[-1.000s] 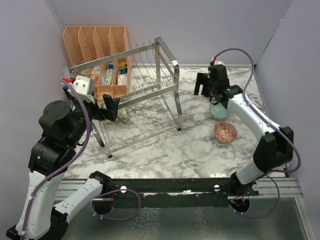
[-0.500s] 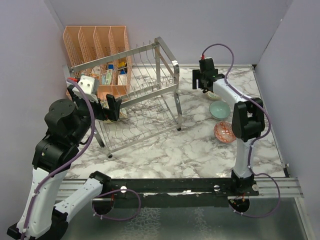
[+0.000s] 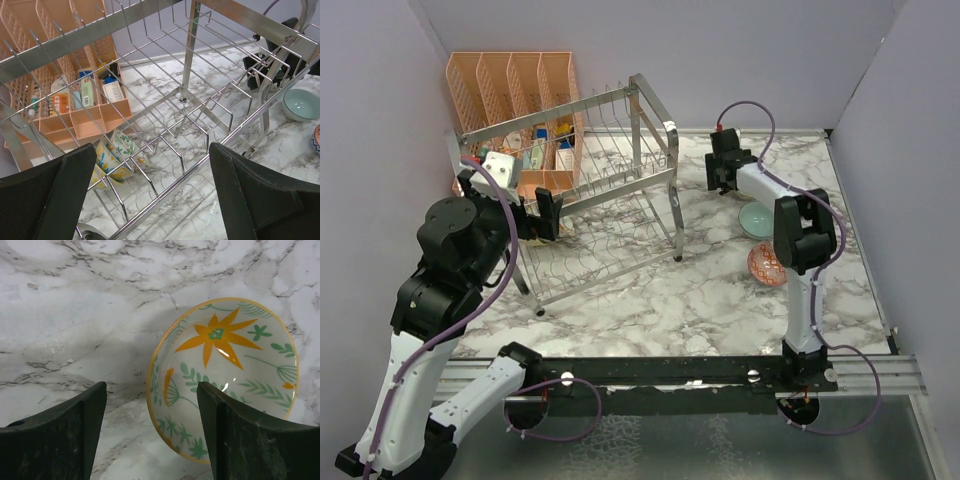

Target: Load the bowls into the dish rack

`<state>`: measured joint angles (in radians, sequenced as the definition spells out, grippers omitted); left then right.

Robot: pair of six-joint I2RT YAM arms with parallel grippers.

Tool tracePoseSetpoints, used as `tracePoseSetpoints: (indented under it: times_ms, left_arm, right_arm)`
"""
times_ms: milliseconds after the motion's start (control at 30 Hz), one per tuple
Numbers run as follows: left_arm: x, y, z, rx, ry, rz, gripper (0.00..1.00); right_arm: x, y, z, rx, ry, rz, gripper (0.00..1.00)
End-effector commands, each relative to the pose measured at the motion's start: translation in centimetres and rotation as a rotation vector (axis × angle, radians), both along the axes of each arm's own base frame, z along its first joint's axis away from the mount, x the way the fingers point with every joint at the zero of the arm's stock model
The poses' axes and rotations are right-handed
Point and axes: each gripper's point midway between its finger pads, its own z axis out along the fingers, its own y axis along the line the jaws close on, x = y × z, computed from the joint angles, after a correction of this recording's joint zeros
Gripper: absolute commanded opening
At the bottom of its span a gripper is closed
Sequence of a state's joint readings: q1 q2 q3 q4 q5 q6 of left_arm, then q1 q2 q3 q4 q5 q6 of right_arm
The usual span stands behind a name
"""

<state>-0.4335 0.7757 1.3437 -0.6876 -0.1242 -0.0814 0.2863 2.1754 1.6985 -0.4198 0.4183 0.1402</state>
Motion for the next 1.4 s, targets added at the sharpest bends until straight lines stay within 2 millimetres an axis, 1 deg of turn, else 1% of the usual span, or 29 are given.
tracePoseSetpoints:
  times_ms: [0, 33, 133, 233, 267, 333, 400, 433, 467, 500, 567, 667, 700, 767, 833, 967, 1100, 1200, 1267, 1333, 1367]
  left_arm:
    - [-0.2, 1.1, 0.5, 0.008, -0.009, 0.052, 0.99]
    - [-0.3, 1.2, 1.0, 0.002, -0.021, 0.055, 0.99]
    - [-0.4, 1.5, 1.4, -0.002, -0.029, 0.067, 0.99]
    - [-0.8, 1.7, 2.0, -0.017, -0.049, 0.071, 0.99]
    - [-1.0, 1.8, 2.3, -0.023, -0.059, 0.072, 0.99]
    - [-1.2, 2.0, 2.9, -0.034, -0.079, 0.075, 0.99]
    - [-1.4, 2.1, 3.2, -0.039, -0.091, 0.080, 0.99]
    - [-1.4, 2.2, 3.4, -0.040, -0.095, 0.082, 0.99]
    - [-1.4, 2.3, 3.5, -0.041, -0.098, 0.085, 0.99]
    - [-1.5, 2.3, 3.7, -0.044, -0.103, 0.087, 0.99]
    - [-1.7, 2.4, 3.8, -0.047, -0.106, 0.085, 0.99]
    - [-1.9, 2.5, 3.9, -0.052, -0.111, 0.089, 0.99]
    - [-1.9, 2.6, 4.0, -0.054, -0.113, 0.091, 0.99]
    - [-2.2, 2.8, 4.4, -0.060, -0.125, 0.097, 0.99]
    - [-2.4, 2.9, 5.0, -0.069, -0.137, 0.100, 0.99]
    - [-2.9, 3.2, 6.2, -0.085, -0.166, 0.101, 0.99]
    - [-3.4, 3.4, 6.9, -0.099, -0.183, 0.101, 0.99]
    - [-3.5, 3.5, 7.2, -0.110, -0.192, 0.106, 0.99]
    - [-3.5, 3.5, 7.2, -0.111, -0.191, 0.106, 0.99]
    - [-3.5, 3.4, 7.3, -0.115, -0.189, 0.104, 0.99]
    - [-3.4, 3.3, 7.3, -0.117, -0.186, 0.102, 0.99]
  right_arm:
    - [0.6, -1.2, -1.4, -0.058, -0.001, -0.032, 0.69]
    - [0.6, -1.2, -1.6, -0.056, -0.001, -0.033, 0.65]
    - [0.7, -0.9, -1.7, -0.040, -0.009, -0.028, 0.52]
    - [0.7, -1.0, -2.0, -0.045, -0.010, -0.036, 0.49]
    - [0.7, -1.1, -2.1, -0.048, -0.009, -0.040, 0.45]
    - [0.5, -1.2, -2.2, -0.049, -0.009, -0.052, 0.29]
    - [0.3, -1.3, -1.8, -0.042, -0.019, -0.061, 0.19]
    - [0.3, -1.3, -1.4, -0.037, -0.031, -0.061, 0.15]
    - [0.4, -1.3, -0.8, -0.031, -0.052, -0.060, 0.14]
    - [0.4, -1.8, -0.1, -0.051, -0.077, -0.082, 0.12]
    - [0.3, -2.2, 1.0, -0.064, -0.105, -0.085, 0.02]
    - [0.3, -1.7, 2.9, -0.038, -0.138, -0.053, 0.01]
    - [0.2, -1.0, 3.6, -0.004, -0.151, -0.018, 0.01]
    - [0.0, 0.0, 5.8, 0.054, -0.199, 0.028, 0.01]
    - [-0.4, 0.6, 8.6, 0.102, -0.260, 0.058, 0.01]
    - [-1.9, 1.8, 13.9, 0.193, -0.372, 0.130, 0.01]
    - [-4.7, 3.6, 17.6, 0.308, -0.433, 0.237, 0.01]
    - [-7.8, 5.0, 20.1, 0.418, -0.451, 0.311, 0.01]
    - [-10.1, 5.7, 21.2, 0.487, -0.454, 0.346, 0.01]
    - [-12.4, 5.8, 21.6, 0.527, -0.450, 0.372, 0.01]
    - [-13.4, 5.7, 21.6, 0.539, -0.441, 0.373, 0.01]
